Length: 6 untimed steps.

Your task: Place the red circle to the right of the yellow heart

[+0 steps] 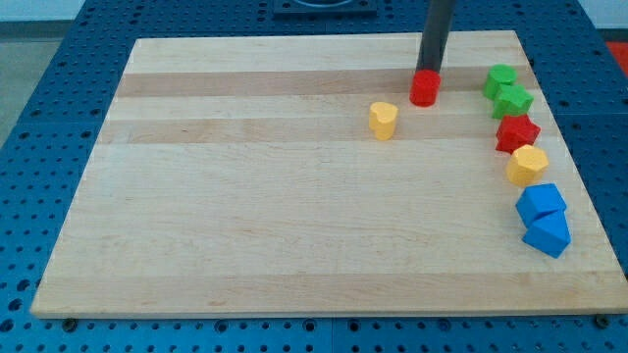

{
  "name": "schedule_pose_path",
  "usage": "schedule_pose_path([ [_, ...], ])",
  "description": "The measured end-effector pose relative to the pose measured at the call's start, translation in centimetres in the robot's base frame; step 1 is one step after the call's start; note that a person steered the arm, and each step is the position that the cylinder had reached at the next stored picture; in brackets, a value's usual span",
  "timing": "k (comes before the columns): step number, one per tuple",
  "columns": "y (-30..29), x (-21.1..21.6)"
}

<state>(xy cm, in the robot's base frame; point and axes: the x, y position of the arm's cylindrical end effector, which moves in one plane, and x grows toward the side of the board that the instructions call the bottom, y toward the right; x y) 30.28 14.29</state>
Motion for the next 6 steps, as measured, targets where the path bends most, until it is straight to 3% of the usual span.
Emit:
schedule_pose_path([
  [1, 0.0, 3.2],
  [4, 6.1, 4.4],
  [6, 6.1, 8.7],
])
